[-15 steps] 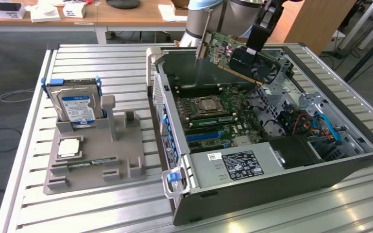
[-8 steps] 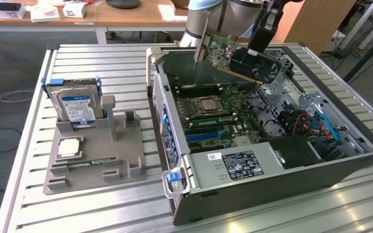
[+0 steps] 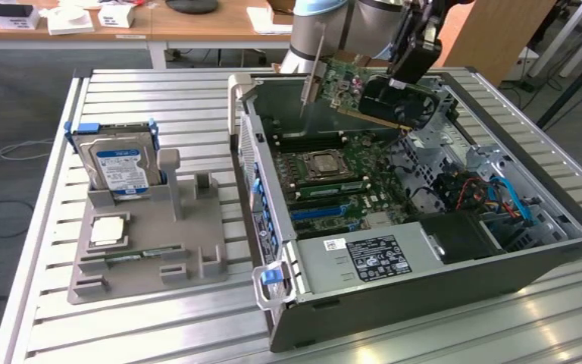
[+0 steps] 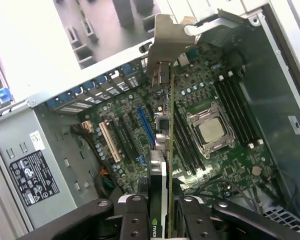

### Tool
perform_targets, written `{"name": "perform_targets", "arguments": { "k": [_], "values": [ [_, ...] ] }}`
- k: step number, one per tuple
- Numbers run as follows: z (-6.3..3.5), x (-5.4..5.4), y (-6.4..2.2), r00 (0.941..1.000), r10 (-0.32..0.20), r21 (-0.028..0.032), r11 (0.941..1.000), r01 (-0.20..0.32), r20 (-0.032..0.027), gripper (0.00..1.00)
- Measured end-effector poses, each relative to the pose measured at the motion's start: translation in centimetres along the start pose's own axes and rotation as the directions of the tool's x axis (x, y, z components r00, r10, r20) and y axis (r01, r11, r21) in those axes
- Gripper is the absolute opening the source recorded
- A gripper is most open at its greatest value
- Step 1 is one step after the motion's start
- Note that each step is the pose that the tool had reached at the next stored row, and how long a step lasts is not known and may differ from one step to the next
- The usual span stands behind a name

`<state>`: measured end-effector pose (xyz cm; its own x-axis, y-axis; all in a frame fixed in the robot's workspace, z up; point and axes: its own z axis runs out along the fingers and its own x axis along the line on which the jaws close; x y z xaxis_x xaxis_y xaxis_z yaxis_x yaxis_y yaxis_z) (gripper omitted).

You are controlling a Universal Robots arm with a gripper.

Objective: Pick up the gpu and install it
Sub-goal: 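Insert the gpu into the slot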

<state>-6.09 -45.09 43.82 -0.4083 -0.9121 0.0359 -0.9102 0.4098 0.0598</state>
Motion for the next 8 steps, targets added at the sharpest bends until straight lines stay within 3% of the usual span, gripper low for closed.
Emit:
{"name": "perform_targets", "arguments": {
  "k": [4, 8],
  "values": [
    [0.05, 0.00, 0.00, 0.9973, -0.073, 0.0025, 0.9973, 0.073, -0.0045, 0.27],
    [0.09, 0.00, 0.00, 0.9895, -0.145, 0.0046, 0.9895, 0.145, -0.0091, 0.27]
  ]
}}
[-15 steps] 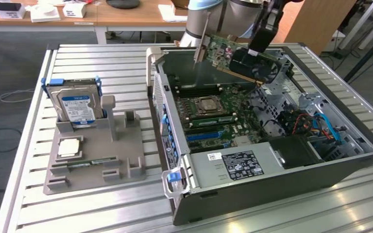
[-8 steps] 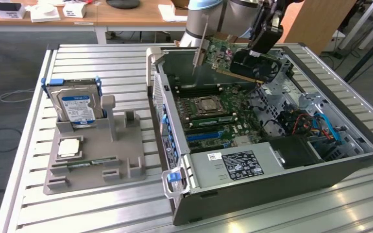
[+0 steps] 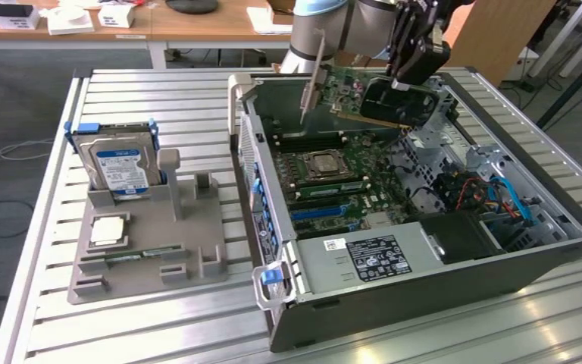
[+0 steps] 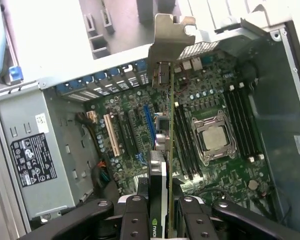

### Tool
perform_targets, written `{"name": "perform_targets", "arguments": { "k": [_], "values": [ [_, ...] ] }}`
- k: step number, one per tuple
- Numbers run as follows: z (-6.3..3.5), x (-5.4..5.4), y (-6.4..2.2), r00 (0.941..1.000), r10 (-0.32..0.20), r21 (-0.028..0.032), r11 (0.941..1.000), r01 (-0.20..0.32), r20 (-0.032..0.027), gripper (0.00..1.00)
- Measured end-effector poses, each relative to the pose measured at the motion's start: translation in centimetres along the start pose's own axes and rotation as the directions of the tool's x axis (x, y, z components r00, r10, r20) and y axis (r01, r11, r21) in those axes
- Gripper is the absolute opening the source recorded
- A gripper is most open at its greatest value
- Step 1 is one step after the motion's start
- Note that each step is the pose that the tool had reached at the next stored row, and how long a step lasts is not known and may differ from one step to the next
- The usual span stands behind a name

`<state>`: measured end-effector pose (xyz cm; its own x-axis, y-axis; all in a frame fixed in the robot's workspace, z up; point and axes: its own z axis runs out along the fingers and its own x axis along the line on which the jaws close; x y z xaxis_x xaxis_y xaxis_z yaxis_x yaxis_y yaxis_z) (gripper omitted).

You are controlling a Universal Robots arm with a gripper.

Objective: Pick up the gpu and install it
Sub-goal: 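Insert the gpu into the slot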

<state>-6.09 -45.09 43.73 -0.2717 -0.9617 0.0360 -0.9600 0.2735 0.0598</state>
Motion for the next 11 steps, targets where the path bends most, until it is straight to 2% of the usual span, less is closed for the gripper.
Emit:
{"name": "perform_targets", "arguments": {
  "k": [4, 9, 11],
  "values": [
    [0.04, 0.00, 0.00, 0.9973, -0.073, 0.0025, 0.9973, 0.073, -0.0045, 0.27],
    [0.12, 0.00, -0.01, 0.9868, -0.161, 0.0051, 0.9869, 0.162, -0.0101, 0.27],
    [0.14, 0.00, -0.01, 0.9851, -0.171, 0.0052, 0.9852, 0.171, -0.0110, 0.27]
  ]
}}
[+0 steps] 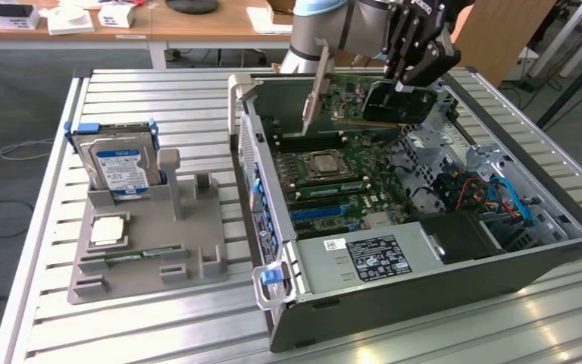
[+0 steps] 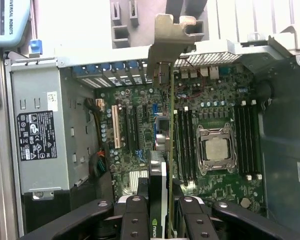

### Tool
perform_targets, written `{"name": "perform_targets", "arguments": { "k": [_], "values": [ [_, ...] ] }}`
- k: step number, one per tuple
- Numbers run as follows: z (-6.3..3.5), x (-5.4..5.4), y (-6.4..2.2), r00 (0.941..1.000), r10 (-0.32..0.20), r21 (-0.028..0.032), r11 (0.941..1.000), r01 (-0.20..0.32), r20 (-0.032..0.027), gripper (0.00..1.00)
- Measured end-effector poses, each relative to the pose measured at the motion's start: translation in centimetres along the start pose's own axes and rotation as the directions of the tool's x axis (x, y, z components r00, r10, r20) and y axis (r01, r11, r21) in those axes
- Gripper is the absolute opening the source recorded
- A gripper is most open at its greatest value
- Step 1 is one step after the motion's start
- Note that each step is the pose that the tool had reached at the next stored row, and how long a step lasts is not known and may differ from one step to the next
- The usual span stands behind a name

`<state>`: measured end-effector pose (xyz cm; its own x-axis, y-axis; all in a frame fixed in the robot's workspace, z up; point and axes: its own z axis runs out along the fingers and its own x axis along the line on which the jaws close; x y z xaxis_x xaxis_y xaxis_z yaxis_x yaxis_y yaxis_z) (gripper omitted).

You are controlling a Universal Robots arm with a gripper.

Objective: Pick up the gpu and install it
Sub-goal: 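Insert the gpu into the slot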

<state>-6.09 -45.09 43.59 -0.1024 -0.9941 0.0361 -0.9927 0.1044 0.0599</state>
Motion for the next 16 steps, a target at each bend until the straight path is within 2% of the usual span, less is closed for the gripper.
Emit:
{"name": "perform_targets", "arguments": {
  "k": [2, 3, 6, 7, 12, 13, 14, 16],
  "values": [
    [0.04, -0.01, 0.00, 1.0000, 0.000, 0.0002, 1.0000, 0.000, 0.0004, 0.27],
    [0.06, 0.00, 0.00, 1.0000, -0.001, 0.0008, 1.0000, 0.001, 0.0031, 0.27],
    [0.12, 0.00, 0.05, 0.9999, -0.003, 0.0059, 1.0000, 0.003, 0.0162, 0.27],
    [0.14, 0.00, 0.07, 0.9997, -0.003, 0.0083, 1.0000, 0.003, 0.0227, 0.27],
    [0.17, 0.01, 0.17, 0.9974, -0.008, 0.0229, 0.9997, 0.006, 0.0718, 0.27],
    [0.18, 0.01, 0.19, 0.9969, -0.009, 0.0262, 0.9996, 0.007, 0.0785, 0.27],
    [0.19, 0.01, 0.19, 0.9967, -0.009, 0.0282, 0.9996, 0.007, 0.0810, 0.27],
    [0.26, 0.00, 0.18, 0.9966, -0.009, 0.0290, 0.9996, 0.007, 0.0814, 0.27]
  ]
}}
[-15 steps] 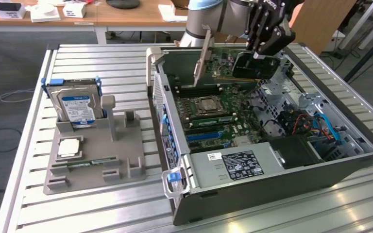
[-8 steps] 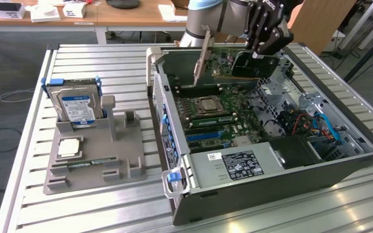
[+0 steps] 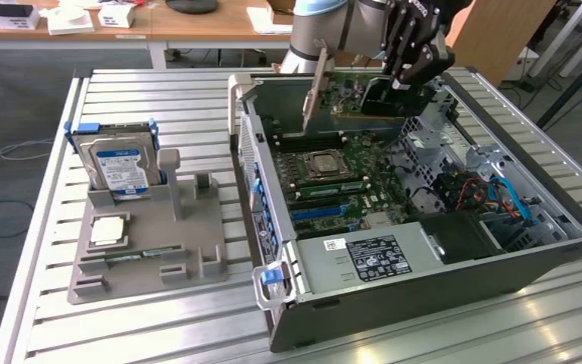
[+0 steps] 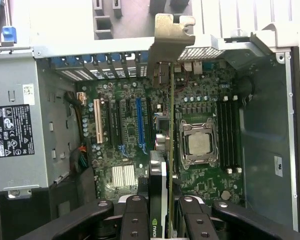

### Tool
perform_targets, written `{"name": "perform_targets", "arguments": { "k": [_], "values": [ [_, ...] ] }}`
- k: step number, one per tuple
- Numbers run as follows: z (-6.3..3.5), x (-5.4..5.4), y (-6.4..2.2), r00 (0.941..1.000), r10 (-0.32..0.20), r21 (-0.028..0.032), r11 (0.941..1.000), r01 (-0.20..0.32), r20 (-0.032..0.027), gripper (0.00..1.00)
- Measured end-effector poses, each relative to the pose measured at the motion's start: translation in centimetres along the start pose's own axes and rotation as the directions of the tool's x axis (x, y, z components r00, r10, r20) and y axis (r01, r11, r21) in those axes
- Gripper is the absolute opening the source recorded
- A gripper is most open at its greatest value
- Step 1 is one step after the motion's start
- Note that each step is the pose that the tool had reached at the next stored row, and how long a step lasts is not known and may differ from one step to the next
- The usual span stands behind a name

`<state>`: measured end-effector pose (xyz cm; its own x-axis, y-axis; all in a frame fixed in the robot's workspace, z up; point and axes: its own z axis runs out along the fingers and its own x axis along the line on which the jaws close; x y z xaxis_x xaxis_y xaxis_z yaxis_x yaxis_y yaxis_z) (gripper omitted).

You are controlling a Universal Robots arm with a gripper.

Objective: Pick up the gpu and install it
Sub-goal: 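Insert the gpu into the slot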

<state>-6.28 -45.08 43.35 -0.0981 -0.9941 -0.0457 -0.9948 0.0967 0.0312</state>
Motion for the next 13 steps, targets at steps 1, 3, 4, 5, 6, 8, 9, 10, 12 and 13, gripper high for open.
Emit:
{"name": "perform_targets", "arguments": {
  "k": [1, 3, 4, 5, 6, 8, 9, 10, 12, 13],
  "values": [
    [0.08, 0.01, 0.00, 1.0000, 0.000, 0.0001, 1.0000, 0.000, 0.0000, 0.27],
    [0.29, 0.02, 0.00, 1.0000, 0.000, 0.0002, 1.0000, 0.000, 0.0000, 0.27],
    [0.37, 0.02, 0.00, 1.0000, 0.000, 0.0002, 1.0000, 0.000, -0.0001, 0.27],
    [0.44, 0.03, 0.00, 1.0000, 0.000, 0.0002, 1.0000, 0.000, -0.0001, 0.27],
    [0.48, 0.03, -0.01, 1.0000, 0.000, 0.0001, 1.0000, 0.000, -0.0002, 0.27],
    [0.49, 0.03, -0.01, 1.0000, 0.000, 0.0001, 1.0000, 0.000, -0.0002, 0.27],
    [0.49, 0.03, -0.01, 1.0000, 0.000, 0.0002, 1.0000, 0.000, -0.0002, 0.27],
    [0.49, 0.03, -0.01, 1.0000, 0.000, 0.0002, 1.0000, 0.000, -0.0002, 0.27],
    [0.54, 0.03, 0.00, 1.0000, 0.000, 0.0003, 1.0000, 0.000, 0.0001, 0.27],
    [0.67, 0.04, 0.00, 1.0000, 0.000, 0.0005, 1.0000, 0.000, 0.0020, 0.27]
  ]
}}
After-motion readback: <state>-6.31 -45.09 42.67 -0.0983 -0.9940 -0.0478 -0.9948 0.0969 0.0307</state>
